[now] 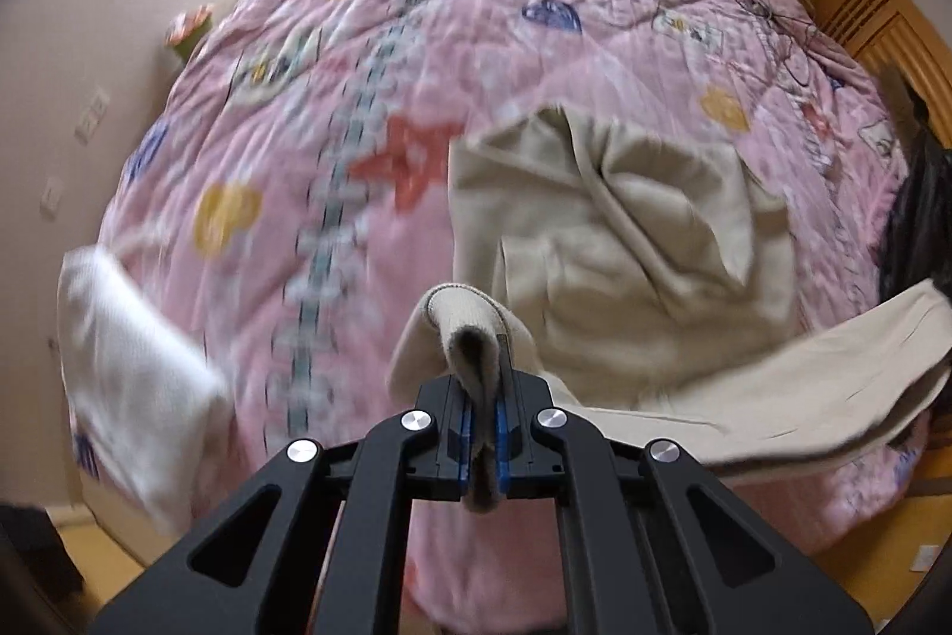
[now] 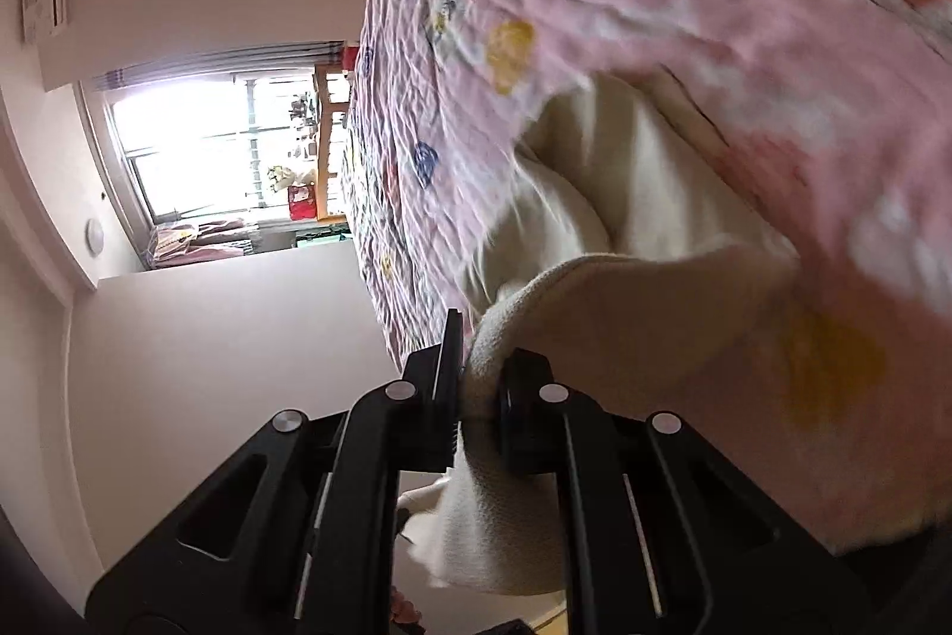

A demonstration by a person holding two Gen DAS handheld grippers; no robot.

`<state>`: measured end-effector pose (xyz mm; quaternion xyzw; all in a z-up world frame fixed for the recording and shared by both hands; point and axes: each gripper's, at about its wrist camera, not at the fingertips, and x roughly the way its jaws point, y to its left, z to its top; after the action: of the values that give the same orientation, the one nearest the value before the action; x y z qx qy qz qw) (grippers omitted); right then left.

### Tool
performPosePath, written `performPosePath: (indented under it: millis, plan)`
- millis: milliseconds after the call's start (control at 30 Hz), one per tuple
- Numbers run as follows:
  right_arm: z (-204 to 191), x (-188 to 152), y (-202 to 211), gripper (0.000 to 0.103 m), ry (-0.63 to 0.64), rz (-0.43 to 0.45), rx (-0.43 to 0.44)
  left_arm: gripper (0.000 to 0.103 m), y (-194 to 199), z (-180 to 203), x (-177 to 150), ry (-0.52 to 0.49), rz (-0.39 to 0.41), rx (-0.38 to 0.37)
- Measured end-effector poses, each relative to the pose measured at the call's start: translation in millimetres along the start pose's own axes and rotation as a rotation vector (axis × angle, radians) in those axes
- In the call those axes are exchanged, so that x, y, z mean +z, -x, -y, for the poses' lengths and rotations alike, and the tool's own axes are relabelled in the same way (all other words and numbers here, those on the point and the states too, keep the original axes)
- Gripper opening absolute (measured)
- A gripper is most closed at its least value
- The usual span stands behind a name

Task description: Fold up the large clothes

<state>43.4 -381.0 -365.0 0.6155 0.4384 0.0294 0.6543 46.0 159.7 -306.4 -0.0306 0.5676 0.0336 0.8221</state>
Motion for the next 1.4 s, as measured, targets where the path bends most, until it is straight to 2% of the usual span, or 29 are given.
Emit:
performPosePath:
  millis: [133,267,367,400,500,667,767,867,900,933,967,1000,1067,1133,1267,1333,1400]
  plan:
    - [-8.4,67.3,-71.3,0.009,0.047,-0.010,-0.011,0.005,-60.8,0.0,68.4,-0.027,0.039,0.021]
    - [14.7,123.0,-137.0,0.009,0.012,-0.002,-0.014,0.005,-134.4,6.5,123.0,-0.078,0.043,0.063]
    - [41.0,155.2,-179.2,0.009,-0.022,-0.004,-0.040,0.005,-202.4,19.0,160.8,-0.112,0.004,0.084]
    - [51.6,165.7,-193.8,0.009,-0.031,-0.004,-0.075,0.005,-221.2,22.7,169.2,-0.118,-0.015,0.091]
    - [74.5,183.0,-213.1,0.009,-0.080,-0.006,-0.087,0.005,-262.5,27.8,185.1,-0.121,-0.053,0.116]
    - [84.2,201.9,-220.2,0.009,-0.094,-0.020,-0.088,0.005,-280.2,13.3,210.8,-0.006,-0.066,0.040]
    - [97.6,210.1,-222.1,0.010,-0.170,-0.031,-0.082,0.006,-283.8,20.0,220.6,-0.048,-0.071,0.041]
    - [112.4,213.0,-229.4,0.013,-0.221,-0.043,-0.085,0.007,-305.1,24.5,225.3,-0.079,-0.139,0.024]
    - [116.5,212.7,-231.5,0.017,-0.238,-0.049,-0.090,0.007,-312.4,23.3,226.0,-0.076,-0.172,0.008]
    - [122.2,213.0,-233.3,0.021,-0.270,-0.054,-0.074,0.013,-322.3,21.6,227.3,-0.071,-0.222,-0.033]
    - [124.4,213.4,-233.2,0.034,-0.288,-0.052,-0.049,0.017,-326.2,20.0,229.2,-0.065,-0.244,-0.055]
    - [124.0,213.9,-232.9,0.054,-0.297,-0.049,-0.027,0.031,-327.8,18.0,231.9,-0.052,-0.260,-0.075]
    - [117.0,219.0,-226.1,0.065,-0.286,-0.015,0.011,0.086,-320.7,14.1,239.7,-0.023,-0.243,-0.093]
    - [105.5,222.4,-216.8,0.065,-0.234,0.021,-0.007,0.089,-301.2,9.7,252.6,-0.004,-0.174,-0.093]
    - [86.7,218.0,-198.6,0.065,-0.173,0.047,-0.008,0.089,-270.7,10.7,271.5,-0.004,-0.122,-0.041]
    - [74.9,206.6,-193.0,0.065,-0.134,0.009,0.021,0.089,-254.4,17.6,272.8,-0.015,-0.087,-0.014]
    - [55.0,184.6,-189.5,0.065,-0.058,-0.066,0.063,0.089,-232.3,30.7,263.6,-0.047,-0.033,0.018]
